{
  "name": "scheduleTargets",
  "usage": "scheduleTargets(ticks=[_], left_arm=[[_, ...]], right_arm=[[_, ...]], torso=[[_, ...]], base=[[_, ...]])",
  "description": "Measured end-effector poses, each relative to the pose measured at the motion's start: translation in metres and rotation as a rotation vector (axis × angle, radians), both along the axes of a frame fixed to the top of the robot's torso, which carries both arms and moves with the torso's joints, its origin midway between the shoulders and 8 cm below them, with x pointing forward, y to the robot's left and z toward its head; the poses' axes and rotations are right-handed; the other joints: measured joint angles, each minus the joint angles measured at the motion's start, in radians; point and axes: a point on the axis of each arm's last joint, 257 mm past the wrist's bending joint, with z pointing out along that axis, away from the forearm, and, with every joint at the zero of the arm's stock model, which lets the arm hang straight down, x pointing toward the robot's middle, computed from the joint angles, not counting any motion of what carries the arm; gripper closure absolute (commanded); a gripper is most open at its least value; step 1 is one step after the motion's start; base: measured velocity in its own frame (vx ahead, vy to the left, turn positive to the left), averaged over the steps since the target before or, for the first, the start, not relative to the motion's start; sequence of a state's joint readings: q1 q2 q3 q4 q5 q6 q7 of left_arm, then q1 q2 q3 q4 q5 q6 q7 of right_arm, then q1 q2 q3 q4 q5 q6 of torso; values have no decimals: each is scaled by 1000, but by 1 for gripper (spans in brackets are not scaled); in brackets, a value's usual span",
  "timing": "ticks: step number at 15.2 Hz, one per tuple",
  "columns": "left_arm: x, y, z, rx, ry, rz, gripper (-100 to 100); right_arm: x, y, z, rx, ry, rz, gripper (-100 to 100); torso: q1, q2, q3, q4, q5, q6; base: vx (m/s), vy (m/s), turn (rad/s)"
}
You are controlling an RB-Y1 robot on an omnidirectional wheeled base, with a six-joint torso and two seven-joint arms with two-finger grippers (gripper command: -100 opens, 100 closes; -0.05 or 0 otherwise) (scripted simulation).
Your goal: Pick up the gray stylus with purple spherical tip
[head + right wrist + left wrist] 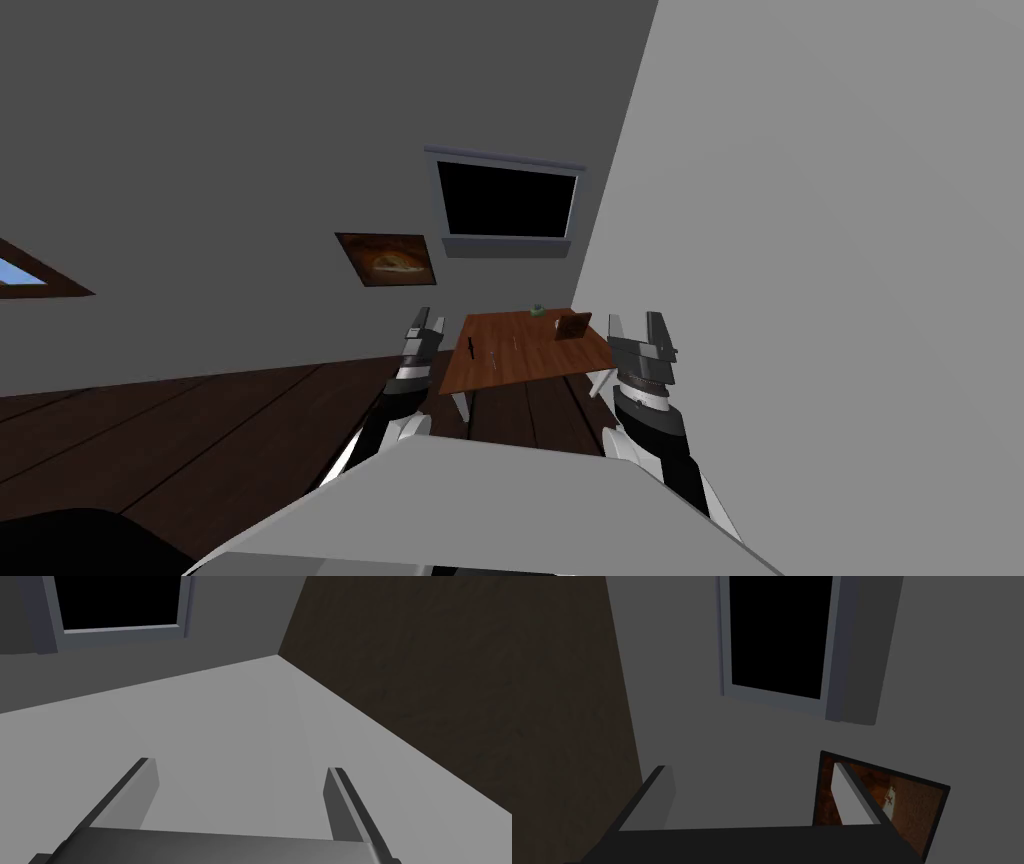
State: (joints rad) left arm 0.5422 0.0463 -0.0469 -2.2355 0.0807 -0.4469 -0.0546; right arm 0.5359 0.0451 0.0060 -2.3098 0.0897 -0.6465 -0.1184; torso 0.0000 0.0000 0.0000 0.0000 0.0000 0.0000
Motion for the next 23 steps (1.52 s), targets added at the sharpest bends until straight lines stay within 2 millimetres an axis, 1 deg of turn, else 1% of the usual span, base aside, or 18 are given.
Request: scheduleTargets(ticks=[1, 3, 5, 10, 13, 18, 21, 23], left_arm=[[2, 0, -4, 8, 11, -5, -100], [11, -1, -21, 27, 54, -16, -100], [21, 0, -45, 46, 110, -24, -100], [43, 3, -92, 77, 238, -29, -100], [51, 9, -115, 88, 294, -27, -100], [66, 16, -162, 111, 411, -23, -100], [68, 23, -189, 121, 475, -18, -100], [72, 27, -203, 127, 508, -16, -100]], right_arm=[[0, 0, 0, 0, 0, 0, 0], [0, 0, 0, 0, 0, 0, 0], [0, 0, 0, 0, 0, 0, 0], [0, 0, 0, 0, 0, 0, 0], [0, 0, 0, 0, 0, 0, 0], [0, 0, 0, 0, 0, 0, 0], [0, 0, 0, 0, 0, 0, 0], [0, 0, 0, 0, 0, 0, 0]], torso=[[0, 0, 0, 0, 0, 0], [1, -1, 0, 0, 0, 1], [2, -1, -1, 0, 1, 1], [2, -1, -1, 0, 0, 0], [1, -1, -1, 0, 0, 1], [2, -2, -1, 0, 0, 0], [2, -1, -1, 0, 0, 0], [1, -1, -1, 0, 0, 1]], base=[[9, 6, -201], [11, 17, -221], [15, 24, -177], [14, 21, -202], [7, 12, -122], [12, 20, -181], [7, 17, -142], [7, 15, -192]])
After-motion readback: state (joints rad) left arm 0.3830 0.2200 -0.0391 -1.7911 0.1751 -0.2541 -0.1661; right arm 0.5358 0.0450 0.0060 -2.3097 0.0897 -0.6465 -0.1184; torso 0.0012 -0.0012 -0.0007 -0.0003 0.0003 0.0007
